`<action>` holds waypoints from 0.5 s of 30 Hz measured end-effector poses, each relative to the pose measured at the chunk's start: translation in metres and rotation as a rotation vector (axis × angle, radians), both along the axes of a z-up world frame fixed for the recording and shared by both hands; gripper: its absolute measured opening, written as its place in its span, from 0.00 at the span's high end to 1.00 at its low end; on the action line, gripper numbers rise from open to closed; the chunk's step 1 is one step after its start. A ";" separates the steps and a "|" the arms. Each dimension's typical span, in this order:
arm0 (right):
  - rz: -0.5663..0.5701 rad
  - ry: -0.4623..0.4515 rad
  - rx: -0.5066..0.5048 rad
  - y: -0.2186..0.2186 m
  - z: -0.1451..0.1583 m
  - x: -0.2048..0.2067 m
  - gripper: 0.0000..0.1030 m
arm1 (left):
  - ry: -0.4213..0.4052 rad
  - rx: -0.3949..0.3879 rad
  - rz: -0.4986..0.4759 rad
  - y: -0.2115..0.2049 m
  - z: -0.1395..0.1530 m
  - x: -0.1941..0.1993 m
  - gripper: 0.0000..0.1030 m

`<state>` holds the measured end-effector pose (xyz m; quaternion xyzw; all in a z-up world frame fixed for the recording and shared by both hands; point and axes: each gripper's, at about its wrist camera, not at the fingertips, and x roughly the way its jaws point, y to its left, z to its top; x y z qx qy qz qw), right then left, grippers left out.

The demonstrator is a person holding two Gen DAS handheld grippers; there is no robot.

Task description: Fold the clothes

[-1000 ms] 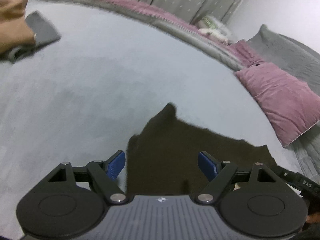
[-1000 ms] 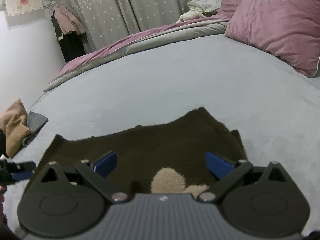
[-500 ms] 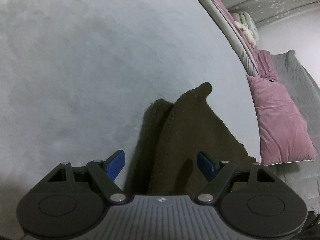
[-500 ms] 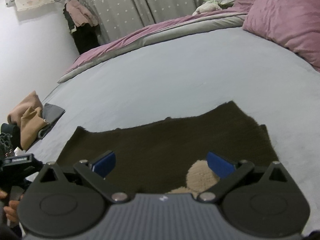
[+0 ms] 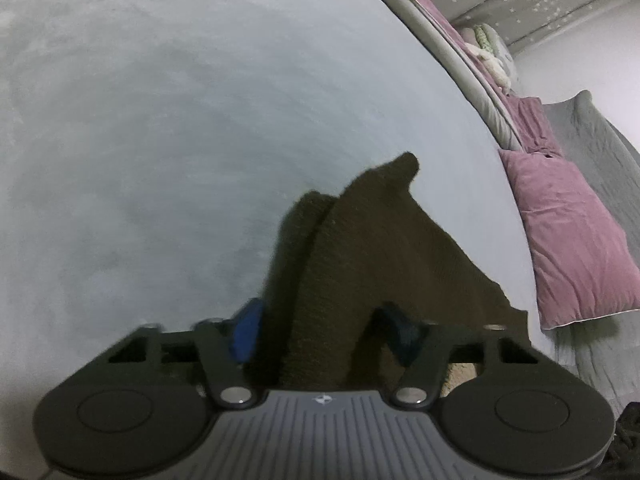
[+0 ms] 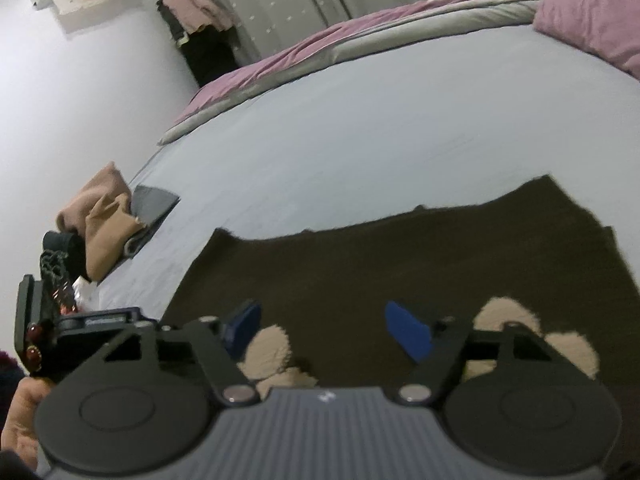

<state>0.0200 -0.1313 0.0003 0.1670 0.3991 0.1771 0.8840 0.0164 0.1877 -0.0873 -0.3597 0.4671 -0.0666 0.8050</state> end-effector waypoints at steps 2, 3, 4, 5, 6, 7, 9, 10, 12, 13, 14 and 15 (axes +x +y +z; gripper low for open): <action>0.022 0.016 0.009 0.004 -0.002 0.001 0.54 | -0.006 0.017 0.009 -0.002 0.000 -0.002 0.50; 0.031 0.023 0.007 0.006 -0.002 0.001 0.57 | -0.006 0.017 0.015 -0.002 0.000 -0.002 0.54; 0.039 0.029 0.003 0.007 -0.002 0.001 0.64 | -0.004 0.006 0.024 -0.001 -0.001 -0.002 0.58; 0.046 0.034 -0.003 0.008 -0.002 0.000 0.69 | -0.002 -0.007 0.034 0.001 -0.002 -0.001 0.60; 0.050 0.038 -0.009 0.008 -0.001 0.000 0.70 | 0.001 -0.020 0.044 0.002 -0.003 -0.001 0.64; 0.052 0.041 -0.017 0.008 -0.001 -0.001 0.71 | 0.002 -0.032 0.053 0.004 -0.004 -0.002 0.67; 0.055 0.049 -0.030 0.006 0.000 -0.002 0.71 | 0.001 -0.049 0.067 0.006 -0.005 -0.003 0.71; 0.057 0.054 -0.035 0.007 0.000 -0.002 0.71 | -0.001 -0.054 0.071 0.006 -0.005 -0.003 0.73; 0.062 0.067 -0.042 0.005 -0.001 -0.003 0.71 | -0.008 -0.062 0.077 0.004 -0.004 -0.002 0.75; 0.065 0.074 -0.043 0.004 -0.001 -0.004 0.71 | -0.010 -0.064 0.080 0.003 -0.003 -0.002 0.76; 0.070 0.081 -0.046 0.003 -0.002 -0.005 0.71 | -0.013 -0.067 0.083 0.003 -0.003 -0.002 0.77; 0.074 0.087 -0.049 0.002 -0.003 -0.004 0.71 | -0.015 -0.069 0.085 0.003 -0.002 -0.003 0.78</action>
